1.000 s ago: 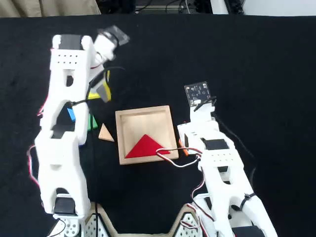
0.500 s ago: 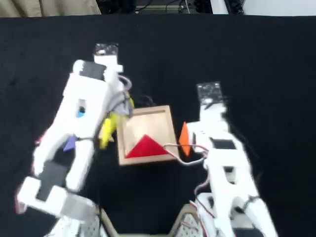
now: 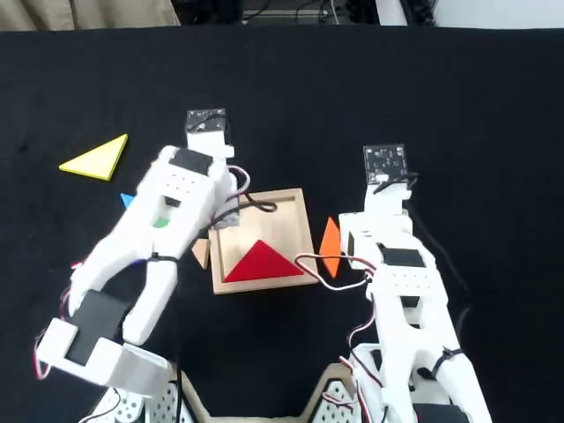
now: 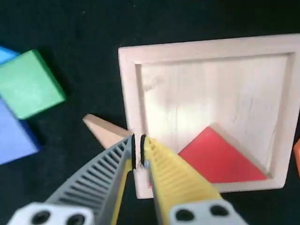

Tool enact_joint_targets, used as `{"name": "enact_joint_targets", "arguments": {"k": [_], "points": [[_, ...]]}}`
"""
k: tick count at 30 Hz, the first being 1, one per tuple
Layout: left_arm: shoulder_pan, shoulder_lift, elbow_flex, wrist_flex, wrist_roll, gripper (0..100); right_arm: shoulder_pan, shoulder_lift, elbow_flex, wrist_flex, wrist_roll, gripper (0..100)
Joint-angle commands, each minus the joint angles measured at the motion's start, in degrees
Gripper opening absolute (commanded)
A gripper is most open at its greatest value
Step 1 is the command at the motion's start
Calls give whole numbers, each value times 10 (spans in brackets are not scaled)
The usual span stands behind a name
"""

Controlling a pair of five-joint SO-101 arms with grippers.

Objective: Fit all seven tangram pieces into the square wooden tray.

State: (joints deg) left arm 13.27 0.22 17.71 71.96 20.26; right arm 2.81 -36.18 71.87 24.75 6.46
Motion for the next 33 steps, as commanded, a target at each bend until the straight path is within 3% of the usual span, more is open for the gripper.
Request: {"name": "enact_joint_targets", "arguments": {"k": [1,4,9,16,20,25,33], "points": [[-92,-85,-139,69,-156,55,7,-11,-17,-11,-5,12],[-189,-98,-218,87,-325,90,-7,-10,-15,-11,-3,12],[-278,-14,-269,142,-664,285,-9,-11,-9,-15,-1,13],[-340,136,-430,142,-881,246,-9,-11,-8,-15,-1,15],[-349,232,-537,141,-920,248,-9,-11,-7,-15,-1,15],[-350,365,-669,142,-953,358,-9,-11,-7,-15,-1,15],[-357,565,-883,149,-1009,353,-9,-11,-8,-15,0,15]]}}
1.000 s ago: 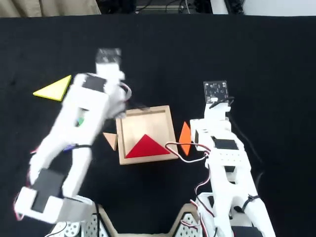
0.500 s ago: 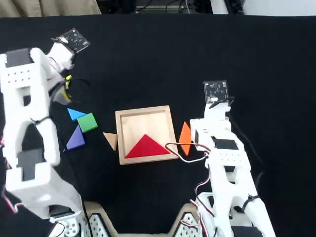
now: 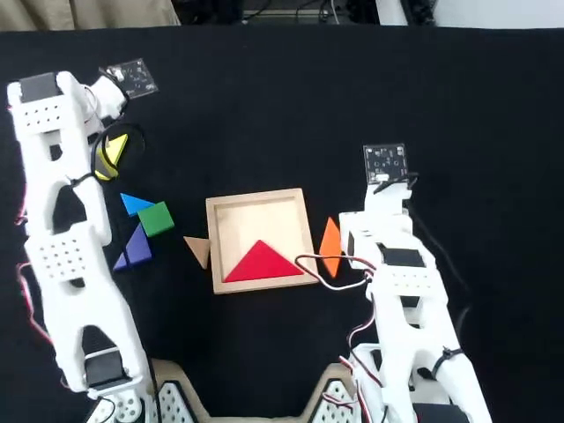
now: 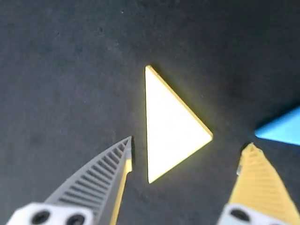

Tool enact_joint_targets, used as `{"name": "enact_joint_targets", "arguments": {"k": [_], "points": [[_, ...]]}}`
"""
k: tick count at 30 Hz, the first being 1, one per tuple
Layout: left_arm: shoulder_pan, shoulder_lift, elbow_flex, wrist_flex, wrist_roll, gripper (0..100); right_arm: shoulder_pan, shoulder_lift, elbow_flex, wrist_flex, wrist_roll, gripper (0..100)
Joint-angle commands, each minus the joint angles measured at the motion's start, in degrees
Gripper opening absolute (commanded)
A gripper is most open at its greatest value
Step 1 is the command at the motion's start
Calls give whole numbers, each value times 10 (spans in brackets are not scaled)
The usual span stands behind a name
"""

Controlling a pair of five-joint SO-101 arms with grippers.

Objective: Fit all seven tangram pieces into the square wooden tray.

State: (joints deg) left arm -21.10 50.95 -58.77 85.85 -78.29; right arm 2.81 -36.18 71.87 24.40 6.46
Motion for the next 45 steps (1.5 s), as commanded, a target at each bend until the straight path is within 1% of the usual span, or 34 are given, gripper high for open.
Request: {"name": "enact_joint_targets", "arguments": {"k": [1,4,6,9,12,15,24,27,29,32,34,40,43,45], "points": [[-18,77,-143,18,-30,353,-9,-11,-8,-11,0,15],[-34,121,-210,49,-61,353,-9,-11,-8,-11,0,15],[-44,147,-243,55,-72,354,-9,-11,-8,-11,0,15],[-54,179,-285,53,-76,356,-9,-11,-8,-11,0,15],[-52,207,-302,26,-72,356,-9,-10,-7,-11,0,15],[-44,229,-305,14,-72,356,-9,-10,-7,-11,0,15],[-14,249,-302,14,-71,355,-9,-10,-7,-11,0,15],[-7,249,-301,20,-69,355,-9,-10,-7,-11,0,15],[0,246,-295,25,-54,356,-9,-10,-7,-11,0,15],[9,243,-298,58,-47,357,-9,-10,-7,-11,0,15],[14,248,-296,55,-47,355,-9,-10,-7,-11,0,15],[18,248,-236,17,-30,353,-9,-10,-7,-11,0,15],[25,248,-218,21,-31,352,-9,-10,-7,-11,0,15],[29,248,-213,39,-47,329,-9,-10,-7,-11,0,15]]}}
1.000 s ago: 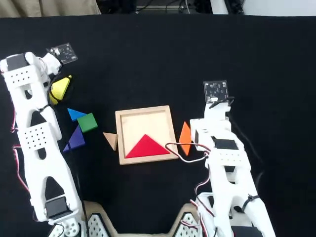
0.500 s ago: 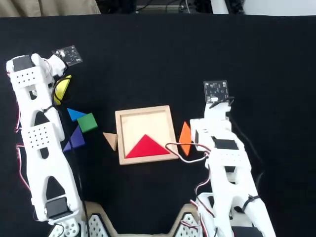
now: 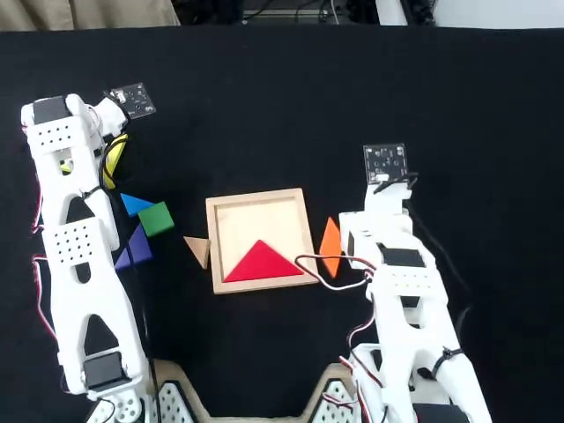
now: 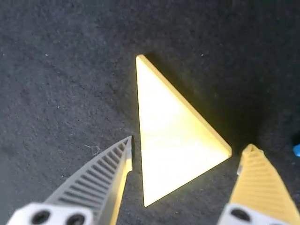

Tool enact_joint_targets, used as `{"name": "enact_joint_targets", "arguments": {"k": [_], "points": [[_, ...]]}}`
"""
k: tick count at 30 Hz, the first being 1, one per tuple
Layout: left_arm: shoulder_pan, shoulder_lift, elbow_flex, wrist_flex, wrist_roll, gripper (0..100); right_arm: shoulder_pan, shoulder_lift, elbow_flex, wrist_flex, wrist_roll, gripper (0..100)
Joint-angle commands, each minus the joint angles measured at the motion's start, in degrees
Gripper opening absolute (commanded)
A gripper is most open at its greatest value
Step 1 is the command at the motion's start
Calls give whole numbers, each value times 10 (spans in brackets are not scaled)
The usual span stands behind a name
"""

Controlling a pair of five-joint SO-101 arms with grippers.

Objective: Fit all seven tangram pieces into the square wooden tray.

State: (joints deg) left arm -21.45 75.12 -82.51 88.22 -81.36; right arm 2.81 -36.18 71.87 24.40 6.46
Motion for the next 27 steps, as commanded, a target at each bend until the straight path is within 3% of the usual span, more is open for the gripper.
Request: {"name": "enact_joint_targets", "arguments": {"k": [1,10,15,20,27], "points": [[33,6,24,27,-29,305,-9,-10,-7,-11,0,15],[50,1,18,74,-18,88,-9,-10,-7,-11,0,15],[58,0,-33,129,-13,84,-27,-10,-7,-11,0,15],[64,-18,-73,128,55,84,-29,-10,-7,-11,0,15],[95,-183,109,128,127,84,-29,-10,-7,-11,0,15]]}}
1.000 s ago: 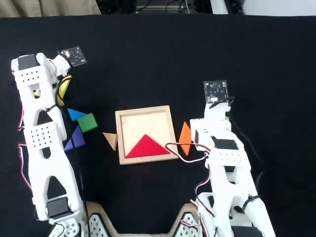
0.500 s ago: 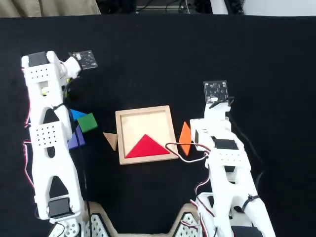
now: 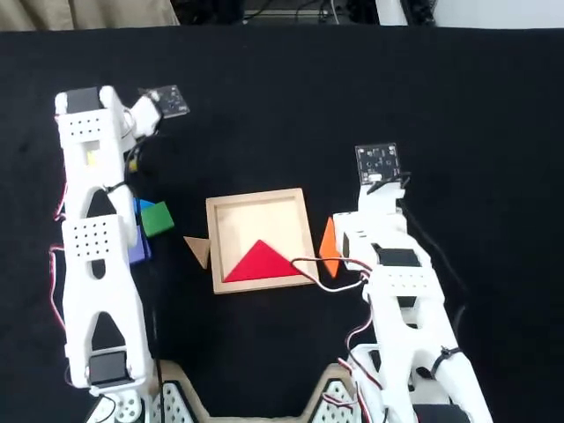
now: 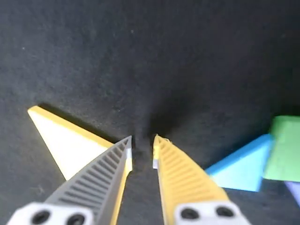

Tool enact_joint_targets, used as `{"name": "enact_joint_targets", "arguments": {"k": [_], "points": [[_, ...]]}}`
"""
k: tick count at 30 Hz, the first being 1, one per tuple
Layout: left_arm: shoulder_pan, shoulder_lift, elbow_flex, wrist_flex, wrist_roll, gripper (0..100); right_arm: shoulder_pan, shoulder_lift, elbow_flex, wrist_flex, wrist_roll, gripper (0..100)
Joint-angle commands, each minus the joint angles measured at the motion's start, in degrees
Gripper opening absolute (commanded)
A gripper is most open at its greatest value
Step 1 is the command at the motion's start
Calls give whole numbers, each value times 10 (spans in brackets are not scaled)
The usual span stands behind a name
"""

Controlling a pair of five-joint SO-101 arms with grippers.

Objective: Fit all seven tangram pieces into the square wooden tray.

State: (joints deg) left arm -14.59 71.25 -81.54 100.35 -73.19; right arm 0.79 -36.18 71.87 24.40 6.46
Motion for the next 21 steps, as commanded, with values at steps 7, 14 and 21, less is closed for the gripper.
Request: {"name": "enact_joint_targets", "arguments": {"k": [7,14,21], "points": [[54,-445,383,-22,64,84,-8,-11,-7,-11,0,15],[-34,-475,479,-310,151,84,-7,-11,-7,-9,0,15],[-124,-344,515,-665,374,80,-9,-10,-7,-10,0,15]]}}
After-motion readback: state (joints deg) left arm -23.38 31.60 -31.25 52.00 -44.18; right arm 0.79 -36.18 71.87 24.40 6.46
